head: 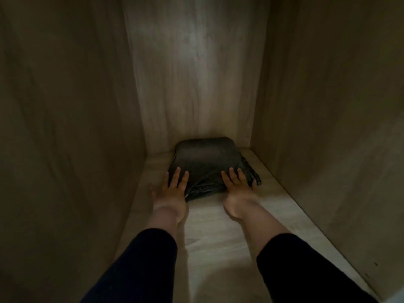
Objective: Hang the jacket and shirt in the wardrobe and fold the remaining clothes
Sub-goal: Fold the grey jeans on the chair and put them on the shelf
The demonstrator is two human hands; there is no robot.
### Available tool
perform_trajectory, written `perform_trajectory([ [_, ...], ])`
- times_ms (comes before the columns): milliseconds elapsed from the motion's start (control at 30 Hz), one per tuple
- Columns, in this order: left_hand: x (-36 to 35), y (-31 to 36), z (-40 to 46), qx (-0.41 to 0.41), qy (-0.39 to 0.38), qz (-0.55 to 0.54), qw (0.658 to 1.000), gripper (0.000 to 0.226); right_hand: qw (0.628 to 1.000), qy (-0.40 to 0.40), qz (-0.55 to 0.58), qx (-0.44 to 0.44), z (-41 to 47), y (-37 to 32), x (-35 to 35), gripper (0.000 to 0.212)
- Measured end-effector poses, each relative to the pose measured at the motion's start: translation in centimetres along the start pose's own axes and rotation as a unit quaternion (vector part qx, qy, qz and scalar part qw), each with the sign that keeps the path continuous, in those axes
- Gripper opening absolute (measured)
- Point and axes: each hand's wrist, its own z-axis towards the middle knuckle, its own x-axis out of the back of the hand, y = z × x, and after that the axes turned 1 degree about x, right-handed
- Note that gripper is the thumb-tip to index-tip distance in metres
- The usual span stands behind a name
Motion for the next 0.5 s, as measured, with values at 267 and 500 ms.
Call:
perform_trajectory([
  [267, 0.2, 0.3, -4.7, 0.015, 0.0, -0.005, 1.0, 0.08, 0.998, 0.0, -0.059, 0.004, -3.5, 0.0, -0.6, 0.058],
  [500, 7.0, 1.4, -10.9, 0.019, -0.02, 0.006, 1.0, 0.076, 0.992, -0.082, -0.092, 0.008, -9.6, -1.9, 6.5, 0.054],
])
